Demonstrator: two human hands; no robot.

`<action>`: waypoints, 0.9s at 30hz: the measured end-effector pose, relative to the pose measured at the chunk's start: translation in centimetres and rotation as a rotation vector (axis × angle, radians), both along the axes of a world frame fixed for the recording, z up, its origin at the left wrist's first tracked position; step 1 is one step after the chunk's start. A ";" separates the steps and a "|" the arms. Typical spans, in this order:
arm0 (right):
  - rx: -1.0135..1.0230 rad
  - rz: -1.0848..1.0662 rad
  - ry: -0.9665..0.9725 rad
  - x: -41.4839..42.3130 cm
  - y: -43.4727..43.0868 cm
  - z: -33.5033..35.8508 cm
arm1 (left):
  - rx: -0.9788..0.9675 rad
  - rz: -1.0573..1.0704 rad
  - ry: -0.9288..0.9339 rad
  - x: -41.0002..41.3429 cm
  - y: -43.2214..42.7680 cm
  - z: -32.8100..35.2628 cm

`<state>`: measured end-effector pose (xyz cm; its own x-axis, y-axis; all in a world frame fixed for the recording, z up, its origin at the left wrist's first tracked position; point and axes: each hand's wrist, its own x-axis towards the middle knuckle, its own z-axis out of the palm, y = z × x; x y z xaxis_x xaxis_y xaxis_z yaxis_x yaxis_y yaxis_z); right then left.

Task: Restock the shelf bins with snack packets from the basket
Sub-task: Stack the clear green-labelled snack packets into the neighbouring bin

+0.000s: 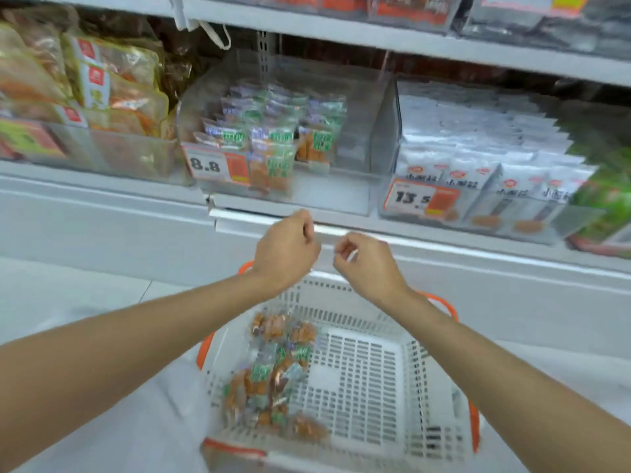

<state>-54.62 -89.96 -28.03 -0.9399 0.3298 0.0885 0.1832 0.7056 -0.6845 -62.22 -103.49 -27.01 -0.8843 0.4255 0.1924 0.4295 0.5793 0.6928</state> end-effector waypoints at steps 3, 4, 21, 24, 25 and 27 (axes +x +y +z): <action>-0.030 0.063 -0.327 3.6 -0.1 -6.4 | -0.366 -0.106 -0.182 2.2 -1.8 -6.2; -0.016 0.093 -0.422 4.6 0.0 -8.4 | -0.521 -0.163 -0.228 2.4 -2.4 -8.1; -0.074 0.304 -0.841 7.8 -3.0 -15.3 | -1.550 -0.870 -0.227 4.0 -7.0 -17.7; -0.112 0.272 -0.789 7.0 -2.4 -14.0 | -1.400 -0.844 -0.211 3.8 -4.9 -14.8; -0.131 0.258 -0.775 6.6 -2.2 -13.5 | -1.321 -0.830 -0.174 3.7 -4.1 -13.6; -0.205 0.288 -0.787 5.9 -1.9 -11.8 | -1.159 -0.773 -0.151 3.4 -2.4 -10.5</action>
<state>-48.73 -91.81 -39.82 -0.7519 0.0072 -0.6593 0.4908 0.6737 -0.5524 -58.83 -105.89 -37.53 -0.3366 0.6575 -0.6741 0.8639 0.5005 0.0567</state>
